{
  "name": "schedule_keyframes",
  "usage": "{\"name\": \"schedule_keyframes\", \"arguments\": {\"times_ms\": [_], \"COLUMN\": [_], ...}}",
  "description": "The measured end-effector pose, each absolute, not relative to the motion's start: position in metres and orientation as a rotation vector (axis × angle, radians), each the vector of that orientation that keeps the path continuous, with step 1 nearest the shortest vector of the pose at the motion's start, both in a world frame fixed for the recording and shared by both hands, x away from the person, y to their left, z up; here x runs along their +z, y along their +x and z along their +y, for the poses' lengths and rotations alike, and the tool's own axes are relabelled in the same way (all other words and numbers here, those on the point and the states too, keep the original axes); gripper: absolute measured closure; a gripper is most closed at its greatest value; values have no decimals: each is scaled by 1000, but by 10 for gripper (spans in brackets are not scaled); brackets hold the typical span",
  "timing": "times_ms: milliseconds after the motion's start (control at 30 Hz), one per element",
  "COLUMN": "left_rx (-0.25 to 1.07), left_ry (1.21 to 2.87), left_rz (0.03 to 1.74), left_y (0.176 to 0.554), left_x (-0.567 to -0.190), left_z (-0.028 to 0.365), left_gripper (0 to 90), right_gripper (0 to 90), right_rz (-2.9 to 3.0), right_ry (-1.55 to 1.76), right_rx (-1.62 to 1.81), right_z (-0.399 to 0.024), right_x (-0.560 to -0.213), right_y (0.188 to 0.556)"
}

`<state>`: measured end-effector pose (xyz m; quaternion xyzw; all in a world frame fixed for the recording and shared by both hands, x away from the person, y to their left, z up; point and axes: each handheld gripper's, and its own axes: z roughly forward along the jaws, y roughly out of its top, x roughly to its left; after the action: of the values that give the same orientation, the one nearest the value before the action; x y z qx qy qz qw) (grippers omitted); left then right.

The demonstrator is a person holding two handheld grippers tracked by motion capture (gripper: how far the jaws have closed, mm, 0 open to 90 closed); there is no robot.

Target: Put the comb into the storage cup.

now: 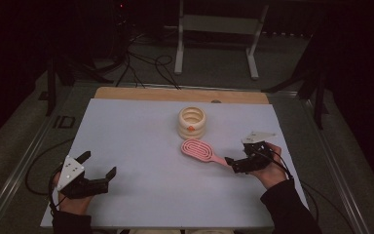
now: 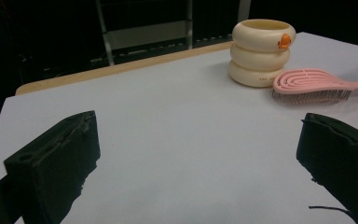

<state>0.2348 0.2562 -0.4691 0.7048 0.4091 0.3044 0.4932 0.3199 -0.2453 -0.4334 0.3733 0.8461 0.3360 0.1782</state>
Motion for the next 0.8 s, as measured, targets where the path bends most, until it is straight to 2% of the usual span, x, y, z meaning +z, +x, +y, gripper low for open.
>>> {"name": "schedule_keyframes", "arguments": {"times_ms": [467,800], "left_rx": [738,732], "left_ry": [1712,1718], "left_rz": [992,994], "left_y": [234,235], "left_x": [-469,-471], "left_z": [256,255], "left_gripper": [4,4], "right_gripper": [122,135], "right_rz": [2557,2685], "right_ry": [927,840], "right_rx": [743,633], "right_z": [-220,-206], "right_x": [-434,-448], "right_y": [344,366]}}
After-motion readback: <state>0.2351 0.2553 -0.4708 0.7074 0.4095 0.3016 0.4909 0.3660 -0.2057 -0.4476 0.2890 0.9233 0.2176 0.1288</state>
